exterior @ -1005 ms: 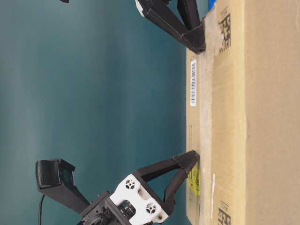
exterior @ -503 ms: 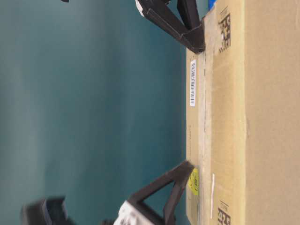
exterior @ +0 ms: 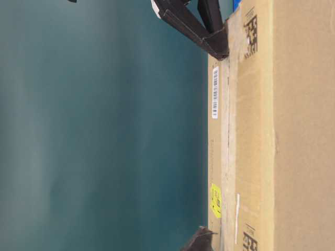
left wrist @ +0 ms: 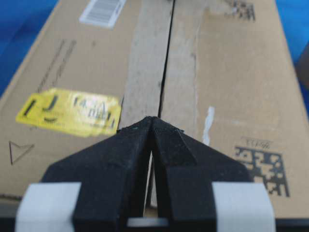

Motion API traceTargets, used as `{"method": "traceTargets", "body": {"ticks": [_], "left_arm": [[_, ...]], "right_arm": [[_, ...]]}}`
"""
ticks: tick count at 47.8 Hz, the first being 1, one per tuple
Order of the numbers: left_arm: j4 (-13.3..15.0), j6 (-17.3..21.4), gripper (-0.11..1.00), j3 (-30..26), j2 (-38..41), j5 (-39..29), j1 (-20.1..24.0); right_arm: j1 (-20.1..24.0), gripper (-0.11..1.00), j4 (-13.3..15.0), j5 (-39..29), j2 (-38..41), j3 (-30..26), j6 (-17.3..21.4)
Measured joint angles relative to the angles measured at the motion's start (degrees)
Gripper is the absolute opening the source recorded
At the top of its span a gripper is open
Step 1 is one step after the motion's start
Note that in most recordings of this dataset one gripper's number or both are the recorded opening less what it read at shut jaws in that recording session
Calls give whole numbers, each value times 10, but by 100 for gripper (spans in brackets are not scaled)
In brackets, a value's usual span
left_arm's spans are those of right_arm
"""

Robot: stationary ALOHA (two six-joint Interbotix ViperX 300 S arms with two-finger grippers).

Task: Close the cardboard box.
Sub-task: 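Press both grippers down along the closed flap seam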

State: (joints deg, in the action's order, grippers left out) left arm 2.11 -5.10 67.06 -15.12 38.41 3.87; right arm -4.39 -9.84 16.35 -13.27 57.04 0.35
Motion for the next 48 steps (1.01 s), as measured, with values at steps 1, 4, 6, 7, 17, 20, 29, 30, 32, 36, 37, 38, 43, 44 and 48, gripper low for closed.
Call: {"method": "traceTargets", "body": {"ticks": [1,4,6,7,17,20,29,30,32,36,37,38,43,44,48], "left_arm": [[0,-1,0,0,3,4,0],[0,0,0,0,12,11,0],[0,0,0,0,18,15,0],[0,0,0,0,20,18,0],[-1,1,0,4,37,33,-1],[0,2,0,7,39,39,-1],[0,2,0,11,39,46,-2],[0,1,0,12,39,46,-2],[0,2,0,13,38,47,-2],[0,2,0,13,39,47,-3],[0,2,0,13,38,47,-3],[0,2,0,13,38,47,-3],[0,1,0,13,39,47,-4],[0,2,0,13,39,47,-4],[0,3,0,14,39,47,-6]], "right_arm": [[0,0,0,0,0,0,0],[0,0,0,0,0,0,-1],[1,0,0,0,0,0,-1],[0,0,0,0,0,0,-1],[0,0,0,0,0,0,-1],[0,0,0,0,0,0,-1],[1,0,0,0,0,0,-1],[0,0,0,0,0,0,-1],[0,0,0,0,0,0,-1],[0,0,0,0,0,0,-1],[0,0,0,0,0,0,-1],[0,0,0,0,0,0,-1],[0,0,0,0,0,0,-1],[1,0,0,0,0,0,-1],[1,0,0,0,0,0,-1]]}}
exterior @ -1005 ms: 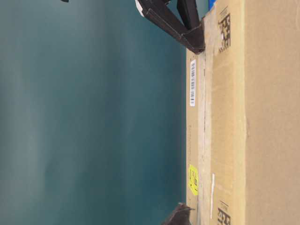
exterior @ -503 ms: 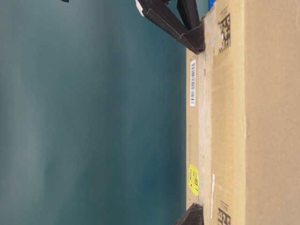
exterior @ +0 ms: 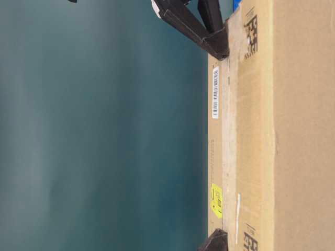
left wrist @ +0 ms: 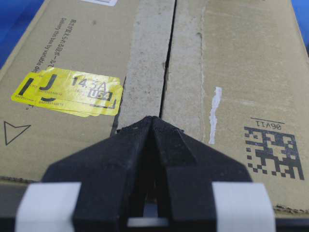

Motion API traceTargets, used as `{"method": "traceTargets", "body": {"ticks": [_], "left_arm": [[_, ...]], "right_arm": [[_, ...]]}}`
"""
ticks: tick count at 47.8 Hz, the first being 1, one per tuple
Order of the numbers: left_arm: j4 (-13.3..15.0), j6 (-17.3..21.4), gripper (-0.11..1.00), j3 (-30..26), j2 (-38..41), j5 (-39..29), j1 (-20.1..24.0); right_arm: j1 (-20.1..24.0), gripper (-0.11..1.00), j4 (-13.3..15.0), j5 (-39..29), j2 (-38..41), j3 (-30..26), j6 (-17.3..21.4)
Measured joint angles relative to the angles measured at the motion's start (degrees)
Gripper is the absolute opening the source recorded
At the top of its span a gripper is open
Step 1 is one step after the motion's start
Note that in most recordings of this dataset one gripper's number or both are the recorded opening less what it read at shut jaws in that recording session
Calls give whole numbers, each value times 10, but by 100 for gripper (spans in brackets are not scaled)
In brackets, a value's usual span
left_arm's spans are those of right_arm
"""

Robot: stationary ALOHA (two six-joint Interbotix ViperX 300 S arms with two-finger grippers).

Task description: Close the cardboard box.

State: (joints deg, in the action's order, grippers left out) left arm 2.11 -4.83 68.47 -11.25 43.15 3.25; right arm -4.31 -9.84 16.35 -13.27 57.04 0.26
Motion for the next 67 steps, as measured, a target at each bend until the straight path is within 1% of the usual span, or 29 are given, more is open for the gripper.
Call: {"method": "traceTargets", "body": {"ticks": [33,67], "left_arm": [[2,1,0,2,0,1,-11],[2,1,0,2,1,1,-11]], "right_arm": [[0,0,0,-1,-1,0,2],[0,0,0,-1,0,0,3]]}}
